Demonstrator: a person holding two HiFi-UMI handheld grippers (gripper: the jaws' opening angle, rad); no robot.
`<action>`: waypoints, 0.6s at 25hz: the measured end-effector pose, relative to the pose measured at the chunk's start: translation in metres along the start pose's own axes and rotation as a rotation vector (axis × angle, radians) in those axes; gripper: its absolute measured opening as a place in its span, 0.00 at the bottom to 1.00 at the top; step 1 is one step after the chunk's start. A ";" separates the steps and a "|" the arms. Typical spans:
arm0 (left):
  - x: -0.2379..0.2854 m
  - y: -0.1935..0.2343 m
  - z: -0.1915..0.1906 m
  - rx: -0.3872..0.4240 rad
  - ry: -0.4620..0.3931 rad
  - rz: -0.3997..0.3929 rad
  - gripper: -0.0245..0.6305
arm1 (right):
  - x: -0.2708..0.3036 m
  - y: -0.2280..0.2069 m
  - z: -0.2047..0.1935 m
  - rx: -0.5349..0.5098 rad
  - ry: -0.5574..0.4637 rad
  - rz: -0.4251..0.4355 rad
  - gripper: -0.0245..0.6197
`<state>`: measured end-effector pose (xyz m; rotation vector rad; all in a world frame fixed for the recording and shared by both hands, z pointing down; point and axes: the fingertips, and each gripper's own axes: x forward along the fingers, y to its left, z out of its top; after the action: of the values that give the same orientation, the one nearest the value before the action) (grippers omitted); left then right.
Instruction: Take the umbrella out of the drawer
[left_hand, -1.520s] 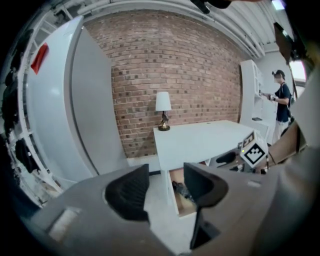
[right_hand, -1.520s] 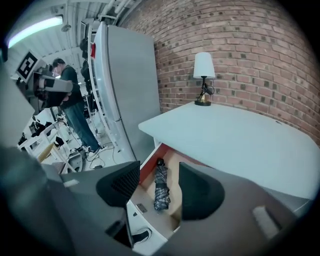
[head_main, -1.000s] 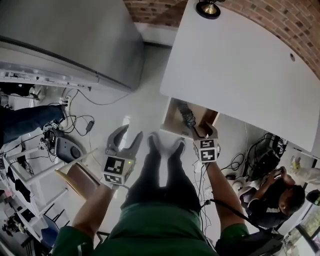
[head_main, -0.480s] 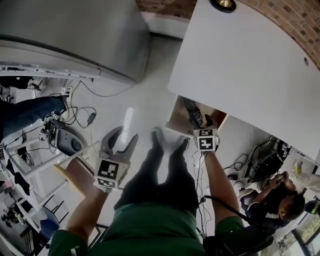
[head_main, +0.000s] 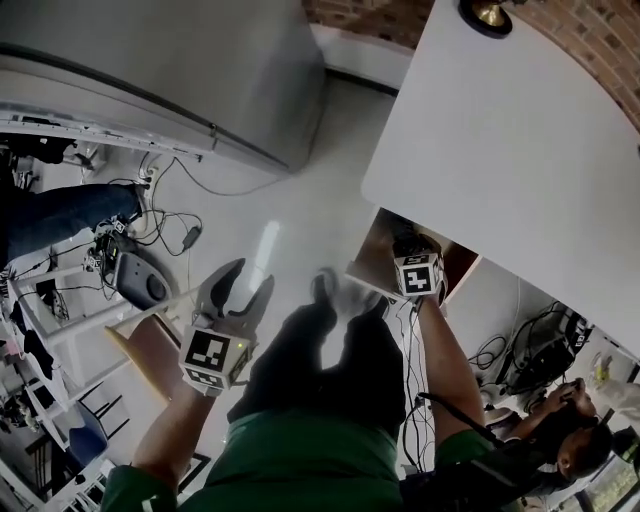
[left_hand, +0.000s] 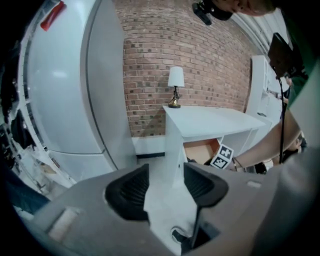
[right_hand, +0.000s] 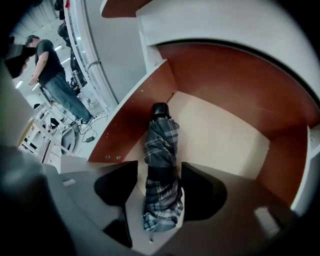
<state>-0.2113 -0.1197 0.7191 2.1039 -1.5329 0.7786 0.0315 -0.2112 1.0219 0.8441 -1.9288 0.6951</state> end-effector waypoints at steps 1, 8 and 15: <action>0.005 0.002 -0.001 -0.004 -0.011 0.004 0.37 | 0.009 -0.002 0.000 -0.021 0.009 0.000 0.44; 0.024 0.011 -0.004 -0.003 -0.039 0.016 0.37 | 0.046 -0.010 -0.004 -0.116 0.072 -0.039 0.42; 0.008 0.012 0.021 0.003 -0.062 0.021 0.36 | 0.012 -0.007 -0.005 -0.134 0.085 -0.044 0.34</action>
<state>-0.2166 -0.1427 0.7084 2.1361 -1.5893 0.7295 0.0349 -0.2148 1.0363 0.7598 -1.8533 0.5593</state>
